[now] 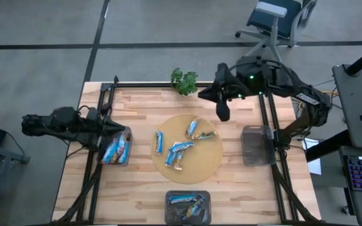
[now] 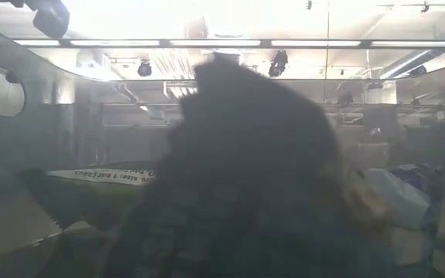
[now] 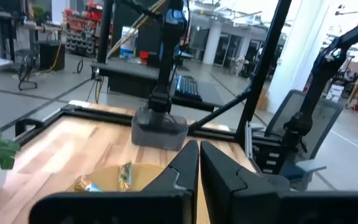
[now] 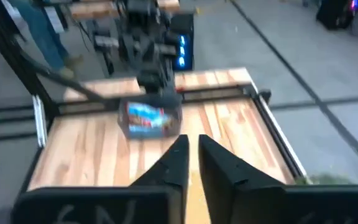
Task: Pick and place Granola Bars by type
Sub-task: Put the blue granola bar into the bottom bin
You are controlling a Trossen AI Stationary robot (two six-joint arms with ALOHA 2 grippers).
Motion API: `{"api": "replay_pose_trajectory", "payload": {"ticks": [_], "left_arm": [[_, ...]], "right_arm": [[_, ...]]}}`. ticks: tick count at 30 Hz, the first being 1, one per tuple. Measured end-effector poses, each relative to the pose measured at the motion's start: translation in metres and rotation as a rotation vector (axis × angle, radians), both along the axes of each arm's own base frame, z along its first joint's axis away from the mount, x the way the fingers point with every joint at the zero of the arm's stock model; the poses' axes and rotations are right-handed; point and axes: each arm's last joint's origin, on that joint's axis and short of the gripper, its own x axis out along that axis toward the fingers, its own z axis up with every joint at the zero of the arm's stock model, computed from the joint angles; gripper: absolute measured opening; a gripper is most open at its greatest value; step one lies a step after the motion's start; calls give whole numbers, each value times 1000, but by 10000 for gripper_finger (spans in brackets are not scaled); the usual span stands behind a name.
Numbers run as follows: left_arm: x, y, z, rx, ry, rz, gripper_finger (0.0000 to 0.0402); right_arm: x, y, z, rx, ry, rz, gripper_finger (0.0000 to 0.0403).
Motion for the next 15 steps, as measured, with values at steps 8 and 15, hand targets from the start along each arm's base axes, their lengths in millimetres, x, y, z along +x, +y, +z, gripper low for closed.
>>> {"api": "replay_pose_trajectory", "payload": {"ticks": [8,15], "left_arm": [[0,0,0,-28,3,19,0],[0,1,0,-25,2,51,0]], "right_arm": [[7,-3,-15,8,114,-7,153],[8,-15,-18,-8,138,-38,255]]}}
